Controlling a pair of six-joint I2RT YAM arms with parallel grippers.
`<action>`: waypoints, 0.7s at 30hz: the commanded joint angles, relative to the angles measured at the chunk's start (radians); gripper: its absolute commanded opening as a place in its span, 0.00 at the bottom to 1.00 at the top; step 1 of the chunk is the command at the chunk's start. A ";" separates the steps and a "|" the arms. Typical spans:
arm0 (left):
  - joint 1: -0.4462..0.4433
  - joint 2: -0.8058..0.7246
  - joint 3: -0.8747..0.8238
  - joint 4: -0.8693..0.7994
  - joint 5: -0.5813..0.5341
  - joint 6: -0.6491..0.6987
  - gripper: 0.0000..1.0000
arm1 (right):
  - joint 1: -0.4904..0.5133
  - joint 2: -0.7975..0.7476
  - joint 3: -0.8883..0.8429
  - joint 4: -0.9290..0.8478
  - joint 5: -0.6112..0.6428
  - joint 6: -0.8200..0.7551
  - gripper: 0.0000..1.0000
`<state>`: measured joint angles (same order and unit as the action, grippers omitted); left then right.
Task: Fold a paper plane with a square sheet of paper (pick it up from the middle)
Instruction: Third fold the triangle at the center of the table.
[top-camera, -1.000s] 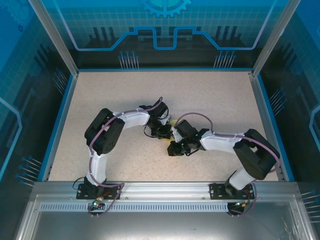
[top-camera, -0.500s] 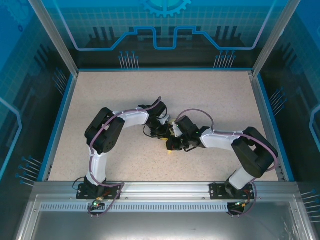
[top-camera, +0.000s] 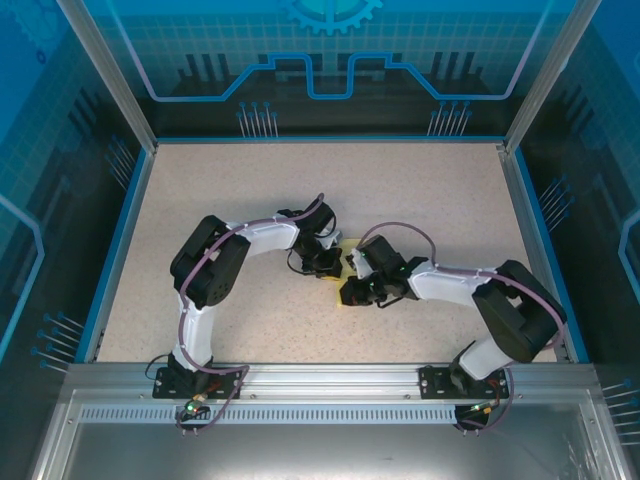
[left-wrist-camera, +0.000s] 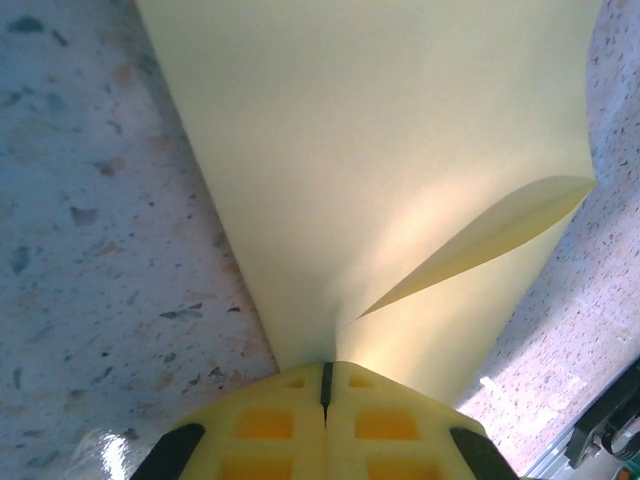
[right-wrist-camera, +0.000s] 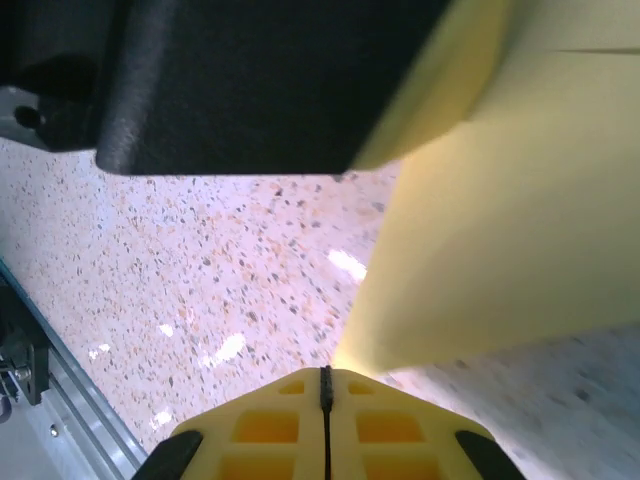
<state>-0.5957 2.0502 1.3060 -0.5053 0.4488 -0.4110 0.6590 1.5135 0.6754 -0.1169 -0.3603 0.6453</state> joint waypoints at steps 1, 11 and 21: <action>-0.010 0.097 -0.044 -0.068 -0.196 0.021 0.04 | -0.070 -0.061 -0.012 -0.027 -0.030 -0.027 0.07; -0.010 0.099 -0.031 -0.075 -0.193 0.024 0.04 | -0.150 0.079 0.036 0.098 -0.067 0.013 0.07; -0.009 0.100 -0.036 -0.075 -0.201 0.026 0.04 | -0.192 0.160 0.039 0.071 0.000 -0.043 0.07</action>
<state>-0.5995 2.0506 1.3144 -0.5175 0.4377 -0.4110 0.4942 1.6630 0.7021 -0.0322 -0.3985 0.6346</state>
